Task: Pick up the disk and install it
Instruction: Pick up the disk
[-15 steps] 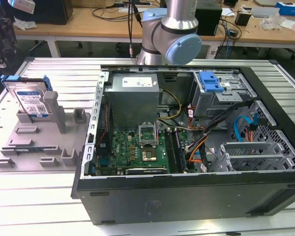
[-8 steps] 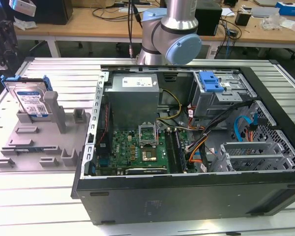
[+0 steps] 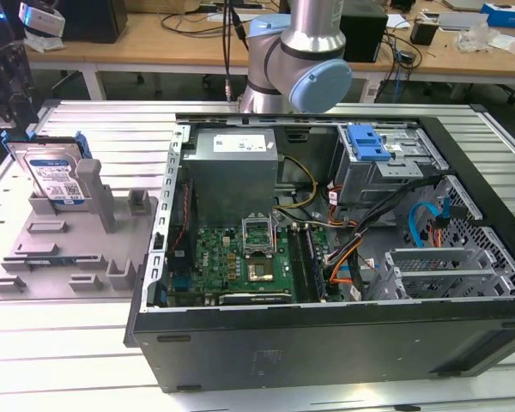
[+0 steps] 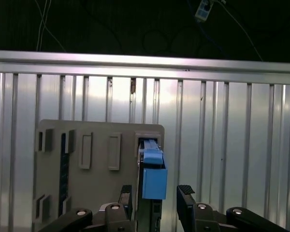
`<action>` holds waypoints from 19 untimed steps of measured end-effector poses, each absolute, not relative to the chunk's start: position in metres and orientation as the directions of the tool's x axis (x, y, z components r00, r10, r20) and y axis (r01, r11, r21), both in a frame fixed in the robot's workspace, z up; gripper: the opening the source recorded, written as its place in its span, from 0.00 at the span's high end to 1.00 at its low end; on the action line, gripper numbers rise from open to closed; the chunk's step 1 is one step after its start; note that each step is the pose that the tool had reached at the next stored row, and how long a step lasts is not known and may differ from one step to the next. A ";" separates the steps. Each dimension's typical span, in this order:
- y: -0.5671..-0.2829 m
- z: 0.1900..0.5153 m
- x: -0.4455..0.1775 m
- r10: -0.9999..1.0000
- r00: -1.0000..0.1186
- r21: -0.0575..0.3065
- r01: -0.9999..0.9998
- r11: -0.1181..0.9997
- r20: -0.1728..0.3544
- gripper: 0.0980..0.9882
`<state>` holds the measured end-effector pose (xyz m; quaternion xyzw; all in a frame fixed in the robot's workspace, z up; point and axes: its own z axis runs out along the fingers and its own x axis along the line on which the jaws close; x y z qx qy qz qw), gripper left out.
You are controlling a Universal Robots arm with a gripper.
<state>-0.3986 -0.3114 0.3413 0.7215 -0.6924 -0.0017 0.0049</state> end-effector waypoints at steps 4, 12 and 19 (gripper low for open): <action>-0.311 0.338 -0.400 -0.999 0.041 0.009 -0.999 -0.041 0.004 0.55; -0.311 0.333 -0.400 -0.999 0.041 0.009 -0.999 -0.041 0.004 0.55; -0.311 0.327 -0.401 -0.999 0.041 0.009 -0.999 -0.041 0.004 0.55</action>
